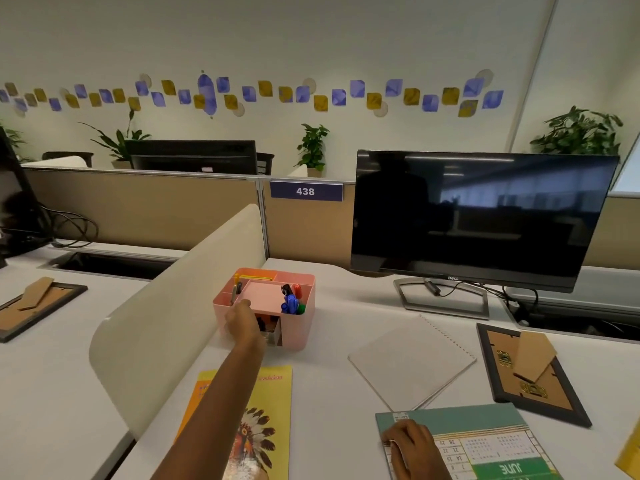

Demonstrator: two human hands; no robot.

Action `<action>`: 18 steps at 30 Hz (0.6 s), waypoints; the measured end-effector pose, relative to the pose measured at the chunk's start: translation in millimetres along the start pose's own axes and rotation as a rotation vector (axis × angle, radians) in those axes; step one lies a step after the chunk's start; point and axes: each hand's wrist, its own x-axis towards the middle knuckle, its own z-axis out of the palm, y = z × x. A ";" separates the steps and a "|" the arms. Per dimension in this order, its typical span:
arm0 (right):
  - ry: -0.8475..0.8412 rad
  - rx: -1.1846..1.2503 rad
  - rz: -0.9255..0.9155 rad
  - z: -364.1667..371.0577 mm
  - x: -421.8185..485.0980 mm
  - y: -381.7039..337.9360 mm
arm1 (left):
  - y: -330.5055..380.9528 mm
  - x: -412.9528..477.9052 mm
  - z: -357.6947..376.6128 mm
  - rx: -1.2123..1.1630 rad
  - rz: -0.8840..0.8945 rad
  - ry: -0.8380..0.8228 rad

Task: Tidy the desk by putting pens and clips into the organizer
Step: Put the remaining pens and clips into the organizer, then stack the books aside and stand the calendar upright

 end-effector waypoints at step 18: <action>-0.019 0.007 0.025 -1.3 -4.5 -2.3 | -84.0 4.4 -16.3 0.531 0.357 -0.196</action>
